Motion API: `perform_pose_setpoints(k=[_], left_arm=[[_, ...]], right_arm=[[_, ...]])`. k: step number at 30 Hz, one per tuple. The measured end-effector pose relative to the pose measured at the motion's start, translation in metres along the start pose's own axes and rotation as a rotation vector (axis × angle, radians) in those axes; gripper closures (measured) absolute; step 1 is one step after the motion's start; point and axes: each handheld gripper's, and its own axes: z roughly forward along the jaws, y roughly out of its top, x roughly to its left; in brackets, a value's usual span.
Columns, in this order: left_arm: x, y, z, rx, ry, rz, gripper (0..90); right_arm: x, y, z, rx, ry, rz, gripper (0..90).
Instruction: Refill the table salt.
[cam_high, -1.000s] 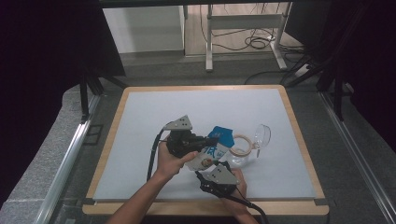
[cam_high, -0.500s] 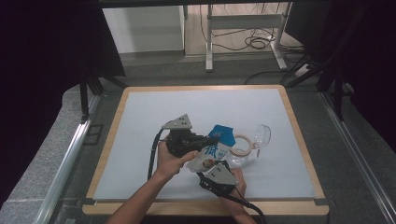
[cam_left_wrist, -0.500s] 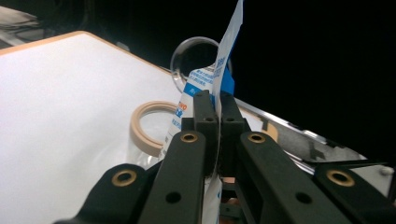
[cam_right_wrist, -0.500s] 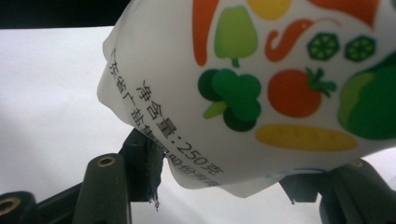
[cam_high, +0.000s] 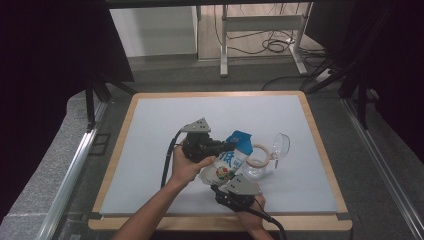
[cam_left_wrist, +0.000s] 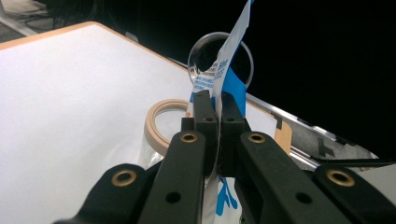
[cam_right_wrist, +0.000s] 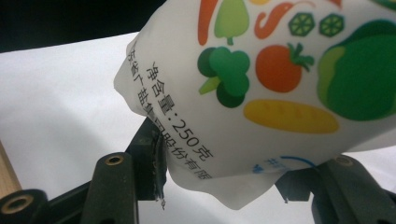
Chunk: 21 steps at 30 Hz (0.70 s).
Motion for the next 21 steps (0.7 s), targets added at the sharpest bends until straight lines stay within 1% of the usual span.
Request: perform_pose_setpoints(k=[4,9,11,17,21], left_arm=[[-0.003,0.002,0.005,0.008,0.008,0.010,90.0],[-0.004,0.001,0.008,0.006,0.011,0.009,90.0],[-0.003,0.001,0.009,0.012,0.020,0.008,90.0],[0.003,0.002,0.014,0.044,0.043,-0.004,90.0],[0.003,0.002,0.013,0.045,0.042,-0.003,90.0]], right_arm=[[-0.003,0.000,0.002,0.016,-0.004,0.029,45.5],[-0.005,-0.001,0.002,0.022,-0.014,0.037,45.5],[-0.005,-0.001,0.002,0.026,-0.015,0.044,45.5],[-0.005,-0.002,0.004,0.033,0.011,0.087,45.3],[-0.006,-0.003,0.007,0.041,0.016,0.092,44.7]])
